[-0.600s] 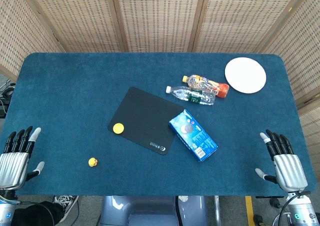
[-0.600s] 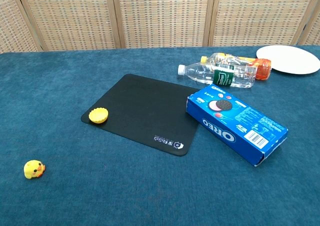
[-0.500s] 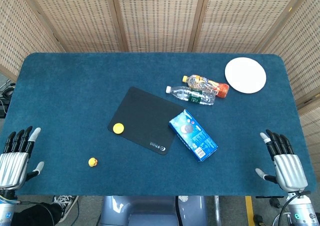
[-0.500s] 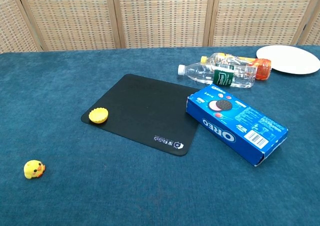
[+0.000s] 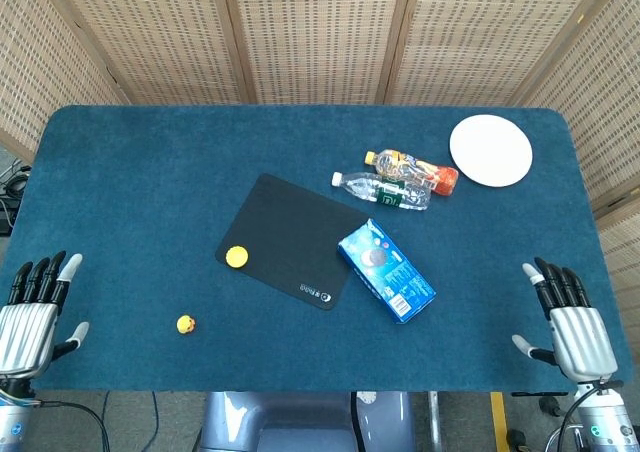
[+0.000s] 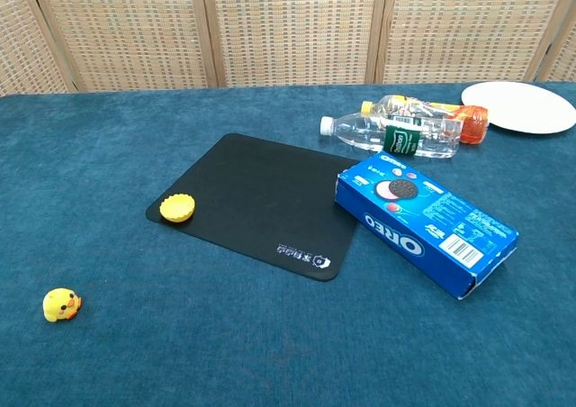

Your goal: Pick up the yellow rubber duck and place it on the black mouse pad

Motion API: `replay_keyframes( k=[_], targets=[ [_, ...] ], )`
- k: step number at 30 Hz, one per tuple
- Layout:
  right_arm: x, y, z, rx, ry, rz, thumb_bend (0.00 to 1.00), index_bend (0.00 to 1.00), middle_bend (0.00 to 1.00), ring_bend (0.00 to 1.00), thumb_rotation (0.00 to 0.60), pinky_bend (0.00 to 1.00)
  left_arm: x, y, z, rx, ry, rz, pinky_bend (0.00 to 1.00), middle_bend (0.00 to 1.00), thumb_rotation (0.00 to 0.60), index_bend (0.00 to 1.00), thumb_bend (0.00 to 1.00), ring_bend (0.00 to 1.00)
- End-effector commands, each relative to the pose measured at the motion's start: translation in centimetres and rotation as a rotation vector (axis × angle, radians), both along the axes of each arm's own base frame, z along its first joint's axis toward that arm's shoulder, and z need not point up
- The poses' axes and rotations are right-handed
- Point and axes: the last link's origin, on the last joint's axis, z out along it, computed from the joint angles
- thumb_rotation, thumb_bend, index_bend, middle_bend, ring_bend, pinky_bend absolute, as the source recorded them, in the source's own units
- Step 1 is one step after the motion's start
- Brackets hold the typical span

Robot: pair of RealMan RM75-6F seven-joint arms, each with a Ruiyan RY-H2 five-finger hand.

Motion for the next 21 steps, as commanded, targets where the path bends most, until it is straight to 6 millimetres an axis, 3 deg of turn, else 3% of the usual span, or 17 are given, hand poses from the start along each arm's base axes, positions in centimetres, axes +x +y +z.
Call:
replay_keyframes(
  k=[1,21],
  targets=[
    [-0.03,-0.09,-0.07,0.002,0.002,0.0,0.0,0.03,0.0,0.0,0.6,0.01,-0.06,0.12,-0.07,-0.002,0.0,0.003,0.0,0.0,0.6,0.0,0.27,0.0],
    [-0.18,-0.16,0.43,-0.013,-0.014,-0.012,0.0,0.03,0.0,0.0,0.6,0.01,0.68,0.65,-0.49,-0.098,-0.016,-0.086,0.0,0.0,0.6,0.0,0.27,0.0]
  ],
)
